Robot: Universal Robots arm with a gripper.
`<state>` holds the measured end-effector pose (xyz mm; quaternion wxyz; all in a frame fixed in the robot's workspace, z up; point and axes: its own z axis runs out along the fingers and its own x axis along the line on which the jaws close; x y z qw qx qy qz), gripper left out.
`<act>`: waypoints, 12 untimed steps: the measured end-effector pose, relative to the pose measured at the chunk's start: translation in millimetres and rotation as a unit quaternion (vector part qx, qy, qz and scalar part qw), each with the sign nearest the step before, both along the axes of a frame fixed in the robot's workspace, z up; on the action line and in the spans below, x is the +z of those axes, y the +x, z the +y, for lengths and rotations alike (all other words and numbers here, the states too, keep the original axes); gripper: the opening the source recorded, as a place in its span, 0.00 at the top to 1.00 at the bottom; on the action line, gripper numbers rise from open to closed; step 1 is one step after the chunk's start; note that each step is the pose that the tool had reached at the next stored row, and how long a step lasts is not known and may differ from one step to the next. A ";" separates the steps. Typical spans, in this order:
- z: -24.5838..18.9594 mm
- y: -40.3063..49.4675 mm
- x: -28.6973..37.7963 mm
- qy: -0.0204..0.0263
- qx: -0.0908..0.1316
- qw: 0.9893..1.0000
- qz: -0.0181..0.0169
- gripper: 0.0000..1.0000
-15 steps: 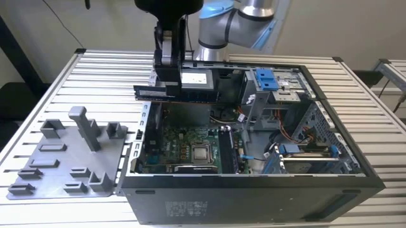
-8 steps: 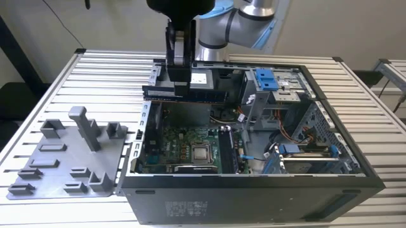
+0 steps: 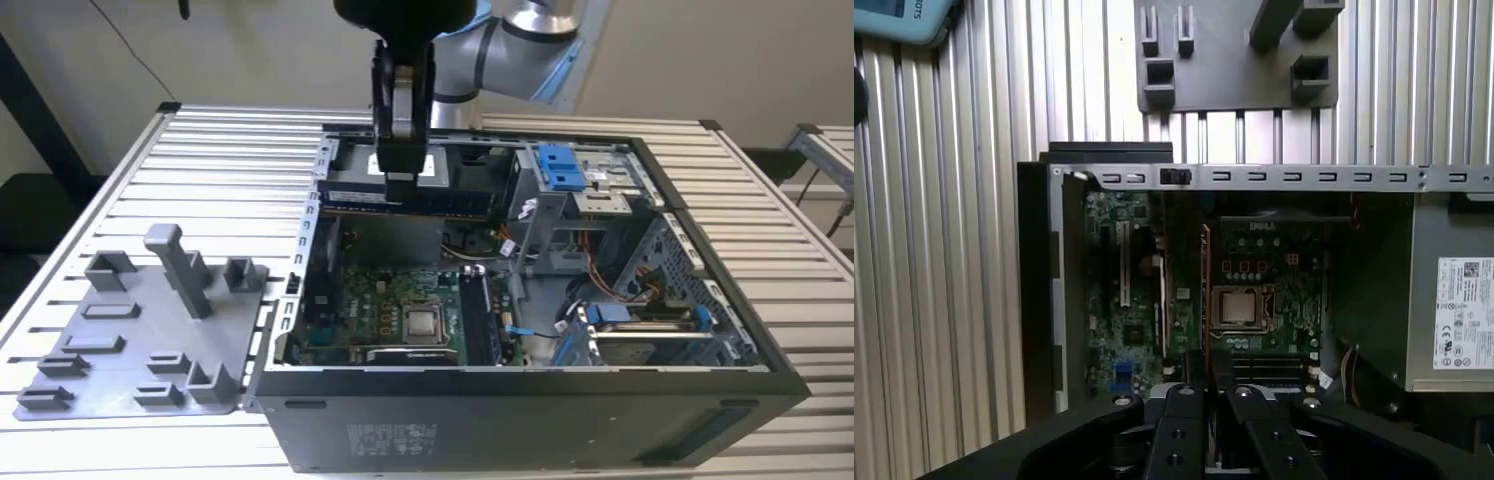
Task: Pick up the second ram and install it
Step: 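Pick up the second ram and move it above second insertion slot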
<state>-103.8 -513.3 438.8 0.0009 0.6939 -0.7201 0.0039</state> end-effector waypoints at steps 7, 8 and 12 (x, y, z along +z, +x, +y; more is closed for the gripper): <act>0.0 13.5 0.0 0.000 0.000 1.000 0.000 0.86; 0.0 15.5 0.1 0.000 0.000 1.000 0.000 0.86; 0.0 24.4 0.1 0.000 0.000 1.000 0.000 0.86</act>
